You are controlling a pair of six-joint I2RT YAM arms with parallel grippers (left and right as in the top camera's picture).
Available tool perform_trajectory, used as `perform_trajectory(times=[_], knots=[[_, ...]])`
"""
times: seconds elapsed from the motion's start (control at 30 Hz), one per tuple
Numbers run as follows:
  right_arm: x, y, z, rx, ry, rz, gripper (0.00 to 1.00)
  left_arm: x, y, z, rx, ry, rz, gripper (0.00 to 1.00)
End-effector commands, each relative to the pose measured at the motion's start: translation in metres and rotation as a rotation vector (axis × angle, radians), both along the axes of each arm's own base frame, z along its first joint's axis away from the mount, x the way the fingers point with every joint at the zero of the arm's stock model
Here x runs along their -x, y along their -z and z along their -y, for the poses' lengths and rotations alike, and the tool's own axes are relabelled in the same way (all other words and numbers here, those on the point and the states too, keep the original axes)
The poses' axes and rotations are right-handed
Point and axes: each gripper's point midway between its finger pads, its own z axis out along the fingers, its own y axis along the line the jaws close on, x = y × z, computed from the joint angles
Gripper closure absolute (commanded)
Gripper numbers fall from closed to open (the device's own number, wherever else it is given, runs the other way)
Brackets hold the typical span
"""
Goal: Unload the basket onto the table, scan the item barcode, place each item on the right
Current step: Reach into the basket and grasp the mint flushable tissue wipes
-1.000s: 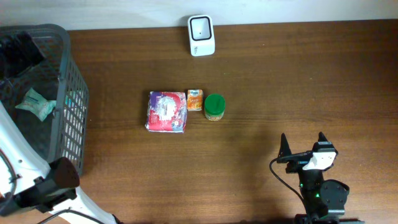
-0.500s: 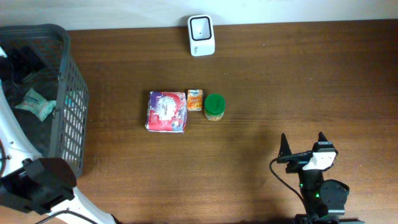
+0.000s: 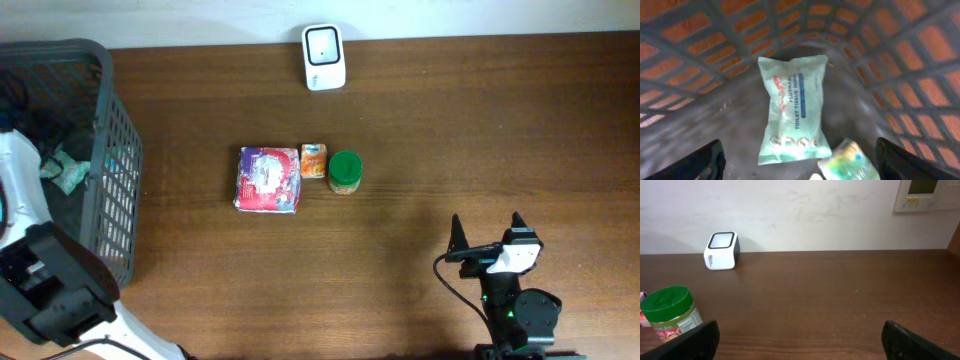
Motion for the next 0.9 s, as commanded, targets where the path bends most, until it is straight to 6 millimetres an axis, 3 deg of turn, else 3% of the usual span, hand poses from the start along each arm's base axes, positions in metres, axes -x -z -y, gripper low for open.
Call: perform_trajectory(times=[0.0,0.13,0.33,0.37,0.43,0.5,0.53,0.63,0.77,0.8,0.87], knots=[[0.0,0.003,0.0,-0.011,0.005,-0.003,0.01,0.004,0.019,-0.011,-0.026,-0.081,0.027,0.08],[0.0,0.003,0.0,-0.011,0.005,-0.004,0.01,-0.001,0.043,-0.016,-0.026,-0.084,0.021,0.07],[0.0,0.003,0.0,-0.011,0.005,-0.003,0.01,0.004,0.11,-0.015,0.036,-0.087,-0.095,0.08],[0.0,0.003,0.0,-0.011,0.005,-0.003,0.02,0.006,0.114,-0.015,0.041,-0.087,-0.104,0.13],[0.0,0.003,0.0,-0.011,0.005,-0.004,0.01,0.006,0.115,-0.015,0.041,-0.084,-0.107,0.45],[0.0,0.003,0.0,-0.011,0.005,-0.004,0.01,0.004,0.112,-0.015,0.038,-0.083,-0.102,0.88],[0.0,0.003,0.0,-0.011,0.005,-0.003,0.01,0.004,0.108,-0.016,0.037,-0.083,-0.099,1.0],[0.0,0.003,0.0,-0.011,0.005,-0.004,0.01,0.004,0.076,-0.015,0.024,-0.082,-0.067,1.0],[0.0,0.003,0.0,-0.011,0.005,-0.004,0.01,0.006,0.002,0.0,0.023,-0.049,0.052,1.0],[0.0,0.003,0.0,-0.011,0.005,-0.004,0.01,0.01,-0.028,0.012,0.042,-0.02,0.109,1.0],[0.0,0.003,0.0,-0.011,0.005,-0.004,0.01,0.015,-0.068,0.033,0.075,0.032,0.197,1.0]])
